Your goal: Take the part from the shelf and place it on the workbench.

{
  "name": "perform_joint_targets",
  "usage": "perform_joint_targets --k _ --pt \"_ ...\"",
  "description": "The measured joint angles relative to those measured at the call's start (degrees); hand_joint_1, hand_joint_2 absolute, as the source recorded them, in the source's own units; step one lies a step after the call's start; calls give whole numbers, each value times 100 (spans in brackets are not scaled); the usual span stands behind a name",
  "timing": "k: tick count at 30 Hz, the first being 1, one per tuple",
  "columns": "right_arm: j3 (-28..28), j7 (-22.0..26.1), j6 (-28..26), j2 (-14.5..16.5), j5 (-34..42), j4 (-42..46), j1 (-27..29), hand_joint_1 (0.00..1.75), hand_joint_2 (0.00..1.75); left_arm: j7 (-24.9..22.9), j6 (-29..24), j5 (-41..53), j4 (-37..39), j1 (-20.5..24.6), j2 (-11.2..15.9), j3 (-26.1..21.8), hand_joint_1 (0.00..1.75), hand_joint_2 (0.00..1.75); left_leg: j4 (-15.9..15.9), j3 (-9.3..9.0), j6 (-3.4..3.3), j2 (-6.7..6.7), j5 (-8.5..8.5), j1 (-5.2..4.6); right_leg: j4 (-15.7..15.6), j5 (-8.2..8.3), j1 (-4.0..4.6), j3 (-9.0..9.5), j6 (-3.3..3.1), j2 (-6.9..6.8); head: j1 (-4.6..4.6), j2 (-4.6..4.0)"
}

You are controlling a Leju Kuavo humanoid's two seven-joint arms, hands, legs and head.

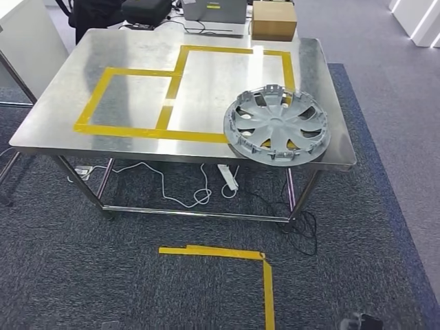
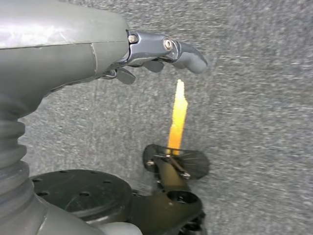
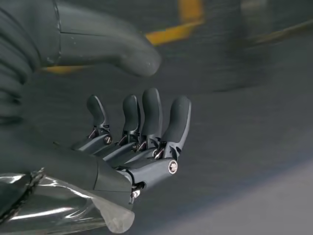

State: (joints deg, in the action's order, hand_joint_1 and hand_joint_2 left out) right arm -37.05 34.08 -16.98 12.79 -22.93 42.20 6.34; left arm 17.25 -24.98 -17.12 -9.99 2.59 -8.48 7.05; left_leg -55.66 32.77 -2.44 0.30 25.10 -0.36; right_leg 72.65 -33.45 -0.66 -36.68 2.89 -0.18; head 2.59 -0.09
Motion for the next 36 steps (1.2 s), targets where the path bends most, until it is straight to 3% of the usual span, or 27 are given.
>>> perform_joint_targets --k 1,2,4,5,6,7,8,9,10,12,13,14,15,17,19,20,22,24,26,28,29,30,32,34,36 --pt "-231 -164 -2 -1 -21 -388 -102 175 175 0 12 12 0 2 -3 -3 0 175 -37 102 18 2 -55 2 -214 175 0 235 -3 -1 1 0" --pt "-424 -289 -5 -1 -38 -711 -202 175 175 -1 20 21 -1 8 -8 -5 0 175 -80 186 44 3 -105 -2 -594 247 2 563 -11 -1 1 1" --pt "-719 -442 -10 -1 -64 -1224 -392 175 175 -3 27 37 -2 31 -19 -9 0 175 -170 315 106 14 -196 -20 -1433 123 8 1157 -60 8 3 1" --pt "-828 -492 -12 0 -71 -1427 -471 175 175 -4 28 39 -2 42 -22 -12 0 175 -194 348 141 23 -246 -26 -1695 26 17 1309 -100 14 2 1" --pt "-920 -550 -11 0 -76 -1600 -524 175 175 -6 28 42 -2 45 -24 -14 0 175 -201 371 176 31 -298 -26 -1804 -11 23 1335 -149 16 1 1" --pt "-1003 -634 -14 0 -91 -1755 -560 175 175 -9 31 44 -2 40 -24 -17 0 175 -202 387 210 32 -325 -17 -1812 7 23 1293 -199 5 1 0" --pt "-1074 -758 -36 -1 -128 -1893 -581 175 175 -18 35 46 -1 28 -24 -19 0 175 -236 409 248 28 -249 -4 -1808 62 22 1248 -248 -11 -1 1" --pt "-1125 -899 -78 -2 -186 -2006 -598 175 175 -27 41 49 -1 12 -25 -21 0 175 -358 447 284 21 -54 8 -1811 128 18 1193 -295 -29 -9 1" --pt "-1158 -1057 -134 -4 -262 -2109 -617 175 175 -36 47 51 0 1 -25 -24 0 175 -596 503 319 15 244 22 -1812 198 15 1123 -330 -44 -16 1" --pt "-1182 -1382 -243 -7 -433 -2270 -655 175 175 -44 54 62 0 -6 -25 -28 0 175 -1312 615 370 12 837 39 -1804 325 29 966 -366 -56 -31 0" --pt "-1186 -1562 -256 -7 -510 -2351 -677 175 175 -44 59 75 0 -4 -25 -30 0 175 -1626 627 382 12 947 44 -1796 379 38 883 -366 -58 -31 0" --pt "-1188 -1747 -222 -7 -572 -2428 -698 175 175 -48 67 93 0 -2 -25 -30 0 175 -1799 581 383 12 900 46 -1784 430 47 813 -362 -59 -31 0" --pt "-1189 -1929 -120 -7 -611 -2502 -714 175 175 -61 72 122 0 -2 -25 -30 0 175 -1790 462 373 11 748 46 -1768 477 55 744 -356 -60 -31 0" --pt "-1193 -2215 226 -5 -673 -2610 -728 87 87 -118 58 215 0 -2 -22 -28 0 175 -1215 -17 318 5 422 40 -1728 561 65 636 -334 -61 -30 0" --pt "-1178 -2386 515 -1 -812 -2685 -741 0 0 -194 53 333 0 1 -12 -9 0 175 -436 -519 243 -4 392 17 -1680 630 80 544 -294 -62 -26 0" --pt "-1152 -2435 592 2 -925 -2714 -750 0 0 -223 90 376 0 4 -1 5 0 175 -197 -647 209 -6 445 4 -1664 663 84 508 -266 -64 -28 0" --pt "-1073 -2478 662 0 -1146 -2755 -765 0 0 -268 185 424 0 13 26 27 0 175 -7 -679 146 -2 503 5 -1640 716 94 442 -201 -70 -27 0" --pt "-998 -2482 690 -7 -1304 -2774 -772 0 0 -315 146 455 0 18 55 35 0 87 56 -634 70 8 468 33 -1482 591 98 315 -138 -49 -15 1" --pt "-952 -2470 698 -21 -1381 -2792 -777 0 0 -339 28 464 0 17 75 41 0 0 64 -559 11 18 398 35 -885 205 83 44 -95 -16 -3 1" --pt "-920 -2458 703 -38 -1418 -2809 -777 0 0 -339 -39 460 0 12 93 43 0 0 59 -479 -7 22 335 9 -160 -132 68 -222 -77 -6 -1 0" --pt "-905 -2456 710 -45 -1425 -2815 -776 0 0 -339 -53 457 0 10 99 43 0 0 56 -448 -6 23 308 -2 -21 -159 65 -239 -76 -5 0 0" --pt "-893 -2460 726 -52 -1429 -2819 -776 0 0 -339 -59 453 0 8 103 43 0 0 51 -426 -2 24 286 -10 -112 -81 63 -141 -81 -6 0 0" --pt "-877 -2477 773 -64 -1426 -2827 -787 0 0 -330 -53 433 0 8 102 43 0 0 36 -405 14 24 258 -19 -854 243 64 340 -113 -7 1 0" --pt "-872 -2518 811 -71 -1422 -2840 -816 0 0 -318 -11 407 0 16 97 42 0 0 -5 -370 49 26 247 -44 -1557 415 71 752 -164 -2 -5 0" --pt "-870 -2564 828 -73 -1423 -2856 -831 0 0 -323 51 392 0 25 93 41 0 0 -38 -322 104 28 225 -61 -1728 416 83 837 -217 5 -10 0"
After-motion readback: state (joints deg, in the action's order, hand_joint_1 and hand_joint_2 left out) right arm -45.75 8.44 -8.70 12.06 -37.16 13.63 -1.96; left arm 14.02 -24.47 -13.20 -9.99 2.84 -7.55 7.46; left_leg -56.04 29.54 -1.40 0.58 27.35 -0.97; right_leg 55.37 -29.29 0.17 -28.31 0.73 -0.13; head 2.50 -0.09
